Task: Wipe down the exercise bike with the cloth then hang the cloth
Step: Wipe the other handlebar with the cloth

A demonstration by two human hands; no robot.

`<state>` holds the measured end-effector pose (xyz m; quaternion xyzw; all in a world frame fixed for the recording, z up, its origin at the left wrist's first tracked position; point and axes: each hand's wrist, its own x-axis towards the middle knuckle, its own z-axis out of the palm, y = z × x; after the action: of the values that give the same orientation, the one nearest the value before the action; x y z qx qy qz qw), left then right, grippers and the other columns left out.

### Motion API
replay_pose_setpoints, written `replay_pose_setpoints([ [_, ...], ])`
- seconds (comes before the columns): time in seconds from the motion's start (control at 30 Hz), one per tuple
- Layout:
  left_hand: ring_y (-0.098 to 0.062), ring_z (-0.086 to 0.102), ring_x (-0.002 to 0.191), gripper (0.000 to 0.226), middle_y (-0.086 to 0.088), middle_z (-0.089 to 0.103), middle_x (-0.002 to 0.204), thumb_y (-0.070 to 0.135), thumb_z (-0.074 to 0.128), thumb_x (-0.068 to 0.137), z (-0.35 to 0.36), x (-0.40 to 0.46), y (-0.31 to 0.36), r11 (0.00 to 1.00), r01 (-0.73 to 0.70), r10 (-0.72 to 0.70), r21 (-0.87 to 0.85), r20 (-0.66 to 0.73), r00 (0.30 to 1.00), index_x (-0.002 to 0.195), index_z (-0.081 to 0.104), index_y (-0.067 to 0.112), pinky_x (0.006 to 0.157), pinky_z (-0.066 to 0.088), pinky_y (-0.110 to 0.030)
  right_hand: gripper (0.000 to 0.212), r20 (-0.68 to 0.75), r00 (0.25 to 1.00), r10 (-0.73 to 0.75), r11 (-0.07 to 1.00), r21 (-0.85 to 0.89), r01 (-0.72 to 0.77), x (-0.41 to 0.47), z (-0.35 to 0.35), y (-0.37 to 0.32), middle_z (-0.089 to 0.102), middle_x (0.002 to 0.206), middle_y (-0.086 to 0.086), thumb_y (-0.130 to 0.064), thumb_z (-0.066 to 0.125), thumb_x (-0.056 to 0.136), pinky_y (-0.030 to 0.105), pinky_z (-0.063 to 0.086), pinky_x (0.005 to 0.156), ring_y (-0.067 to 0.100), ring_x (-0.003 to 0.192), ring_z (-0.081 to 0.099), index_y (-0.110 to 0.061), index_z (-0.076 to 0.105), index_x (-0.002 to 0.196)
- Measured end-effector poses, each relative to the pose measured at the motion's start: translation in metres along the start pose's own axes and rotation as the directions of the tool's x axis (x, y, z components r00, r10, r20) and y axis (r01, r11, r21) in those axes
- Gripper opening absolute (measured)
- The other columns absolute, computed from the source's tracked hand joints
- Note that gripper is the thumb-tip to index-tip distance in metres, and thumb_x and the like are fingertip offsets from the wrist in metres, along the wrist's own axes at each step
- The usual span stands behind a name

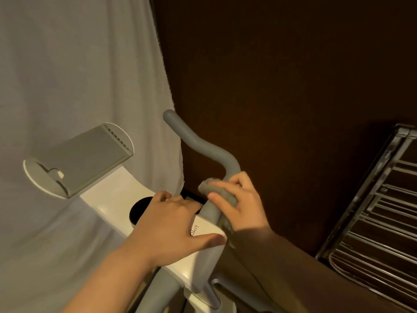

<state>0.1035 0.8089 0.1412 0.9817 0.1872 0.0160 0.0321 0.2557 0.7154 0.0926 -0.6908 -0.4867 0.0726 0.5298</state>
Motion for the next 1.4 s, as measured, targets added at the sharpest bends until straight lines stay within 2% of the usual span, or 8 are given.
replay_pose_setpoints([
  [0.1,0.002,0.051,0.086,0.08,0.02,0.06,0.087,0.094,0.01,0.068,-0.001,0.001,0.0,1.0,0.007,-0.007,0.004,0.018,1.0,0.107,0.055,0.04,0.095,0.032,-0.031,0.029,0.087,0.993,-0.078,0.995,-0.063,0.083,-0.001,-0.005,0.006,0.042,0.099,-0.014,-0.036,0.065,0.089,0.013,0.042,0.082,-0.002,0.095,0.049,-0.025,0.068,0.116],
  [0.23,-0.003,0.054,0.071,0.069,0.009,0.058,0.067,0.081,0.009,0.083,-0.006,0.01,0.004,0.985,0.133,-0.13,-0.106,0.037,0.991,0.089,0.059,0.034,0.091,0.035,-0.032,0.015,-0.251,0.936,0.246,0.965,0.157,-0.212,0.008,0.008,0.006,0.045,0.103,-0.015,-0.036,0.062,0.09,0.007,0.043,0.076,-0.006,0.097,0.051,-0.035,0.055,0.103],
  [0.33,-0.01,0.054,0.07,0.043,0.005,0.055,0.069,0.054,0.024,0.1,-0.009,0.025,0.008,0.96,0.223,-0.208,-0.169,0.098,0.973,0.077,0.05,0.027,0.076,0.038,-0.034,0.014,-0.299,0.92,0.255,0.957,0.213,-0.196,0.0,0.029,-0.003,0.043,0.103,-0.018,-0.035,0.061,0.091,0.005,0.043,0.071,-0.009,0.094,0.05,-0.035,0.05,0.099],
  [0.57,-0.016,0.055,0.09,0.021,0.003,0.059,0.098,0.03,0.033,0.104,0.008,0.076,0.02,0.819,0.26,-0.278,-0.511,0.042,0.96,0.11,0.053,0.024,0.08,0.045,-0.037,0.022,-0.502,0.766,0.403,0.882,0.435,-0.179,0.031,0.03,0.002,0.042,0.112,-0.016,-0.024,0.065,0.09,0.027,0.049,0.09,0.012,0.112,0.052,-0.04,0.051,0.093],
  [0.7,-0.01,0.056,0.089,0.021,0.008,0.063,0.101,0.028,0.038,0.102,0.017,0.075,0.017,0.819,0.243,-0.287,-0.521,-0.005,0.958,0.11,0.057,0.031,0.082,0.048,-0.036,0.035,-0.47,0.834,0.29,0.901,0.427,-0.073,0.025,0.035,0.007,0.044,0.124,-0.017,-0.013,0.062,0.093,0.022,0.045,0.099,0.002,0.117,0.051,-0.044,0.054,0.107],
  [0.93,-0.008,0.058,0.092,0.025,0.014,0.064,0.104,0.031,0.038,0.102,0.015,0.066,0.021,0.826,0.26,-0.317,-0.501,-0.029,0.948,0.115,0.058,0.038,0.084,0.049,-0.035,0.043,-0.345,0.793,0.503,0.798,0.539,-0.271,0.036,0.034,0.024,0.045,0.143,-0.008,-0.026,0.055,0.097,0.033,0.036,0.111,0.009,0.132,0.043,-0.041,0.043,0.135],
  [1.27,-0.001,0.056,0.085,0.023,0.016,0.063,0.097,0.03,0.038,0.102,0.012,0.068,0.022,0.813,0.271,-0.342,-0.515,-0.046,0.939,0.109,0.058,0.04,0.077,0.049,-0.029,0.05,-0.218,0.716,0.663,0.654,0.633,-0.413,0.019,0.031,-0.003,0.053,0.127,-0.002,-0.036,0.051,0.097,0.04,0.045,0.103,0.016,0.116,0.054,-0.033,0.033,0.144],
  [1.4,-0.003,0.055,0.089,0.025,0.015,0.062,0.1,0.024,0.04,0.102,0.015,0.07,0.021,0.775,0.292,-0.387,-0.56,-0.057,0.92,0.107,0.062,0.035,0.076,0.046,-0.027,0.037,-0.174,0.606,0.776,0.536,0.689,-0.488,0.055,0.022,0.022,0.058,0.123,0.002,-0.043,0.04,0.101,0.044,0.049,0.097,0.021,0.11,0.058,-0.032,0.042,0.136],
])
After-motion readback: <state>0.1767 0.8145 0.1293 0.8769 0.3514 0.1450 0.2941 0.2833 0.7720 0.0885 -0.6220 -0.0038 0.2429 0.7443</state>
